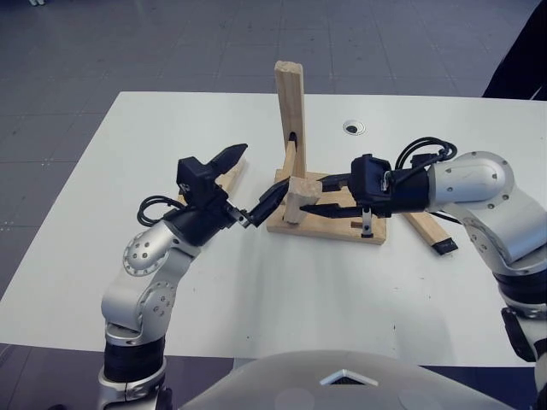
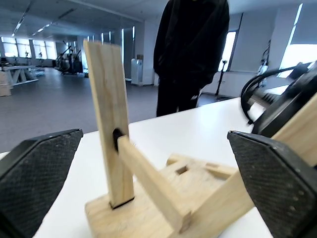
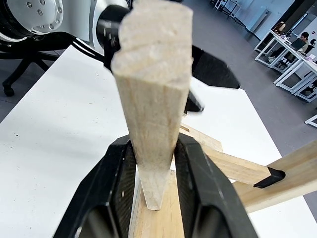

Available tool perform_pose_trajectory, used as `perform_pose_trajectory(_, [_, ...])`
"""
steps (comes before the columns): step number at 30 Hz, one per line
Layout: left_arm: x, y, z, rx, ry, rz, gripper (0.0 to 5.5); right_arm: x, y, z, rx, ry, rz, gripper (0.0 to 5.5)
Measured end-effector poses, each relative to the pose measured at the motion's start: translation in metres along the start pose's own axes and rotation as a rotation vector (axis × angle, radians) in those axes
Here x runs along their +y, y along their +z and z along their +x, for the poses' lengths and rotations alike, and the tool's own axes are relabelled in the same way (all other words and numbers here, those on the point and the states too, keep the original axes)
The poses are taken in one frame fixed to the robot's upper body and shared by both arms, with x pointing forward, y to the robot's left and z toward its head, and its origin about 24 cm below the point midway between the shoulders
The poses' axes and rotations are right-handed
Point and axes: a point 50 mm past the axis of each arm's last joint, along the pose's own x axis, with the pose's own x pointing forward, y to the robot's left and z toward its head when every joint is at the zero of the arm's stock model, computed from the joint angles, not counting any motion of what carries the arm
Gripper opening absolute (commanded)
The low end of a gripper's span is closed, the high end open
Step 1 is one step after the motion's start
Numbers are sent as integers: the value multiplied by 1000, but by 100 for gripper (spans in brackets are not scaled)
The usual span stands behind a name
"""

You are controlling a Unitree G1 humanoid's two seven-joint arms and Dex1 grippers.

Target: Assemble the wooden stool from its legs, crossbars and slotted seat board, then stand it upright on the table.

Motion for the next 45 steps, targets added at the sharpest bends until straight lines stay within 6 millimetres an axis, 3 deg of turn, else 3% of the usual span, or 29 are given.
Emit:
perform_pose_trajectory(5, [11, 10, -5, -23, 39, 15, 550, -1, 0, 0, 1, -1, 0, 105])
perform_pose_trajectory(9, [33, -5, -20, 169, 103, 151, 550, -4, 0, 0, 2, -5, 4, 105])
perform_pose_trajectory(14, [22, -25, -23, 259, 22, 122, 550, -7, 0, 0, 1, -8, 15, 105])
perform_pose_trajectory(22, [19, -25, -10, 233, -9, 131, 550, -8, 0, 0, -2, -8, 19, 105])
perform_pose_trajectory(45, [22, -30, -3, 230, 4, 164, 550, -7, 1, 0, 4, -5, 20, 104])
